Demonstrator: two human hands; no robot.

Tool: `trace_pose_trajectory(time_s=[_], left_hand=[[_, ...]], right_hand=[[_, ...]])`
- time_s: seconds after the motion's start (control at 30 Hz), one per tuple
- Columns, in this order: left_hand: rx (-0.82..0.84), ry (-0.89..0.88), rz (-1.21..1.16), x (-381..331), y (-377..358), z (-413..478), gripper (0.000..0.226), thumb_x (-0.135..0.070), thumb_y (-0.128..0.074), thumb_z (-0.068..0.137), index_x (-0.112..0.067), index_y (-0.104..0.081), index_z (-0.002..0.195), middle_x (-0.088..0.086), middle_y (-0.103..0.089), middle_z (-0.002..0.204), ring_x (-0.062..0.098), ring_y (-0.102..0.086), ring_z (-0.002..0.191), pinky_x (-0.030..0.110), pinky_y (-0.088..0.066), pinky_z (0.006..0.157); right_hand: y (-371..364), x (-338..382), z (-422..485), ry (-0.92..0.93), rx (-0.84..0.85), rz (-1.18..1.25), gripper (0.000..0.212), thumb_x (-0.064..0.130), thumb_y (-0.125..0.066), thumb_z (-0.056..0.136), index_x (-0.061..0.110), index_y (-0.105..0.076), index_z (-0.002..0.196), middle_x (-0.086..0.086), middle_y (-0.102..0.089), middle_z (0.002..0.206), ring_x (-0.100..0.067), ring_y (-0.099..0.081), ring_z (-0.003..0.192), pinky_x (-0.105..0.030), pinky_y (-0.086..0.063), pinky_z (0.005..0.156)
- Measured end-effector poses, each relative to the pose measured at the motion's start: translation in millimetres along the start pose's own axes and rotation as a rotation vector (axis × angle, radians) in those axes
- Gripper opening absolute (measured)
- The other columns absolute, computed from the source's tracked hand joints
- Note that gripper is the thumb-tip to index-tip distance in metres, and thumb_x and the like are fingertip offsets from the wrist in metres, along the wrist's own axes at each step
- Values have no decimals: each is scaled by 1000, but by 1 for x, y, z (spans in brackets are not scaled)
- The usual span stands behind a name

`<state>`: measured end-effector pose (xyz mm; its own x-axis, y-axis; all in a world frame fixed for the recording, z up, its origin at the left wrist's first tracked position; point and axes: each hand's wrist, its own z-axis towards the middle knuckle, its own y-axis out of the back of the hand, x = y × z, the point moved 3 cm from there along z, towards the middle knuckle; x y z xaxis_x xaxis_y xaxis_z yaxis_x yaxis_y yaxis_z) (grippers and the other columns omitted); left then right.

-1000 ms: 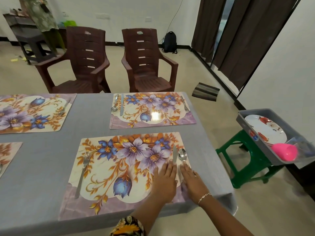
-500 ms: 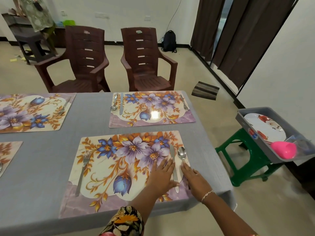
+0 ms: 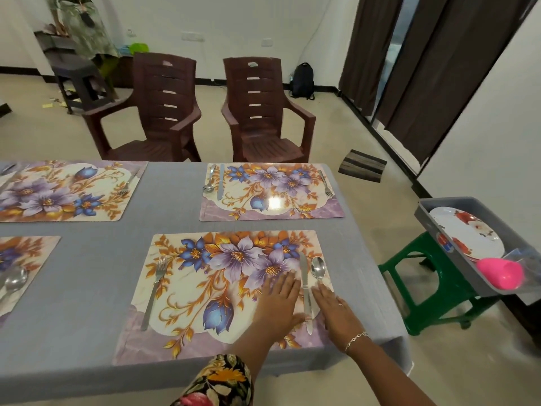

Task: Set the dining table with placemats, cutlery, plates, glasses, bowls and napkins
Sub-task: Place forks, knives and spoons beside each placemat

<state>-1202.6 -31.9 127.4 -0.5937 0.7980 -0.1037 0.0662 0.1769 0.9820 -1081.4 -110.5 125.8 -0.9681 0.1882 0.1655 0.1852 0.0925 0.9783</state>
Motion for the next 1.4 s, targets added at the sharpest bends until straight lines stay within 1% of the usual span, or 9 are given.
trace_pose_trajectory(time_s=[0.27, 0.37, 0.5, 0.63, 0.77, 0.93, 1.2, 1.33, 1.4], left_hand=[[-127, 626, -106, 150, 4, -102, 84, -55, -5, 93, 2, -56, 127, 22, -50, 135, 38, -52, 123, 36, -6, 115], [-134, 740, -236, 169, -4, -132, 124, -70, 42, 59, -5, -13, 149, 15, -10, 157, 31, -12, 145, 37, -1, 117], [-96, 785, -275, 172, -24, -135, 90, -58, 4, 94, 0, -55, 126, 19, -56, 131, 38, -58, 115, 50, -47, 91], [-179, 810, -306, 174, -29, -140, 70, -55, -7, 98, -3, -44, 127, 18, -62, 124, 36, -62, 109, 49, -49, 87], [-228, 733, -284, 173, -26, -144, 74, -55, -7, 98, 1, -45, 127, 22, -58, 127, 41, -57, 115, 52, -46, 93], [-338, 500, -238, 132, 0, -98, 67, -52, -8, 98, -2, -39, 132, 22, -49, 136, 31, -24, 135, 34, 5, 116], [-252, -7, -253, -61, 19, 31, 61, -54, -12, 98, -11, -40, 130, 21, -49, 137, 31, -31, 130, 36, -8, 112], [-217, -89, -297, -167, 11, 97, 56, -56, -13, 97, -15, -46, 120, 22, -56, 129, 30, -38, 123, 39, -24, 102], [-196, -106, -313, -213, 8, 125, 55, -55, -12, 97, -17, -46, 117, 22, -59, 126, 29, -39, 120, 38, -27, 99]], right_hand=[[4, 37, 14, 187, -171, 118, 79, 5, -73, 57, 8, -42, 129, -21, -57, 127, -36, -65, 100, -37, -57, 62], [5, 71, 26, 253, -180, 89, 73, 13, -62, 58, 9, -41, 128, -18, -59, 125, -34, -68, 95, -35, -57, 60], [11, 97, 40, 300, -228, 74, 81, 8, -78, 57, 10, -41, 129, -16, -59, 126, -30, -67, 99, -32, -58, 62], [2, 93, 41, 251, -199, 64, 75, 14, -70, 66, 13, -37, 133, -14, -56, 130, -31, -65, 103, -37, -58, 69], [0, 79, 27, 196, -231, 90, 73, 19, -68, 66, 11, -38, 133, -17, -56, 129, -32, -65, 103, -37, -59, 65], [6, 39, -9, 71, -317, 56, 54, 25, -52, 73, 12, -46, 125, -15, -64, 119, -27, -67, 99, -31, -56, 68], [10, -87, -75, -32, -376, -44, 42, 25, -13, 98, 14, -46, 122, -6, -65, 116, -15, -46, 110, -21, -33, 96], [14, -198, -121, -164, -328, 15, 34, 21, -49, 86, 20, -49, 120, 0, -57, 117, -15, -55, 105, -21, -52, 80], [13, -249, -142, -216, -236, 48, 77, 13, -79, 51, 23, -48, 120, 1, -62, 115, -13, -59, 102, -22, -53, 77]])
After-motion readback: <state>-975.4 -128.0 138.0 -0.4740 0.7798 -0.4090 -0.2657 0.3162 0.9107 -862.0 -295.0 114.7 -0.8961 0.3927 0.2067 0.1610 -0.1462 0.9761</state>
